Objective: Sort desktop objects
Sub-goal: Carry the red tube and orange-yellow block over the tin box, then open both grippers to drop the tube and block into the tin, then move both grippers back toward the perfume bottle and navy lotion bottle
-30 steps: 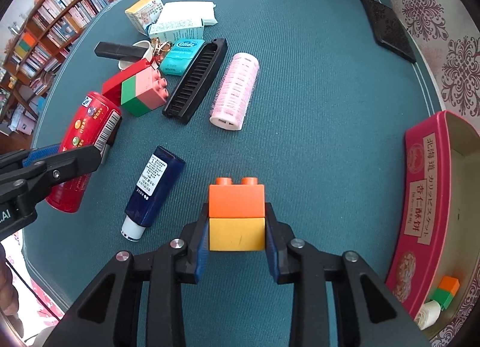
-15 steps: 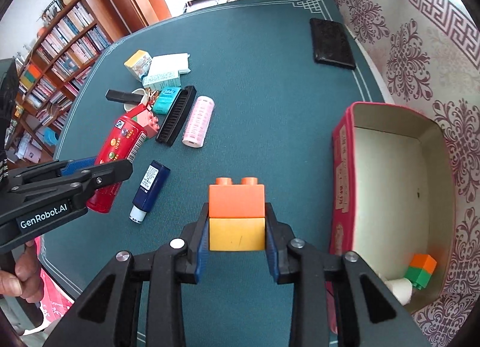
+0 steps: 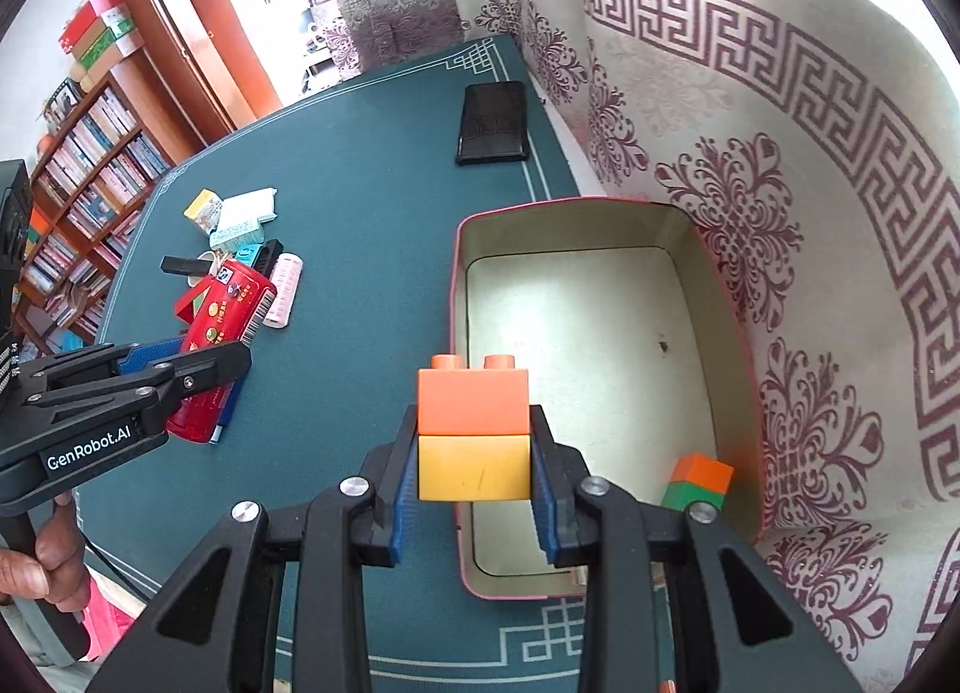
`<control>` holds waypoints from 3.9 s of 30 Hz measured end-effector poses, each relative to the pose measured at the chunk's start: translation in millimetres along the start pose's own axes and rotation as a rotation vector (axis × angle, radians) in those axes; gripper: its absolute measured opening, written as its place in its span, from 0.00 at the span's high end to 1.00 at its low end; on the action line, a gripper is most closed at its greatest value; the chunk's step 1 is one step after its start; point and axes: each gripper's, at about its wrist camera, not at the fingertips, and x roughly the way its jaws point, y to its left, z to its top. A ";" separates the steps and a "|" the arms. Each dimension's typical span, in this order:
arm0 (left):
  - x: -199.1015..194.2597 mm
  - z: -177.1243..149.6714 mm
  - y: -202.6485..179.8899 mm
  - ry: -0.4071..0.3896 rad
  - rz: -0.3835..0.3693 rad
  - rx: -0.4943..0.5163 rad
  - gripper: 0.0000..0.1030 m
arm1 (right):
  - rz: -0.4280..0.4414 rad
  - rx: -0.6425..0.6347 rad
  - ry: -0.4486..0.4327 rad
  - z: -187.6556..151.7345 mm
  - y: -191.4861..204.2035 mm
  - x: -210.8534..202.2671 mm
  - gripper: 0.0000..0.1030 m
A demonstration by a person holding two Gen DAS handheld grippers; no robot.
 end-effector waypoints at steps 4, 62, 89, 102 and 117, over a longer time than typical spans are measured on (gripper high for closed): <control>-4.7 5.5 -26.4 -0.024 -0.013 0.024 0.67 | -0.024 -0.007 -0.031 -4.5 -16.4 -14.7 0.66; -41.7 6.1 34.8 -0.084 0.043 -0.162 0.46 | 0.026 -0.140 -0.086 2.8 34.1 -19.9 0.30; -24.4 -38.4 210.4 0.005 0.165 -0.393 0.47 | 0.077 -0.225 0.068 5.2 139.1 47.5 0.29; 16.3 -39.2 238.7 0.086 0.158 -0.377 0.47 | 0.048 -0.200 0.139 -0.2 153.9 74.9 0.29; 61.2 -31.2 257.0 0.156 0.129 -0.358 0.47 | 0.027 -0.183 0.197 -1.2 169.2 102.1 0.29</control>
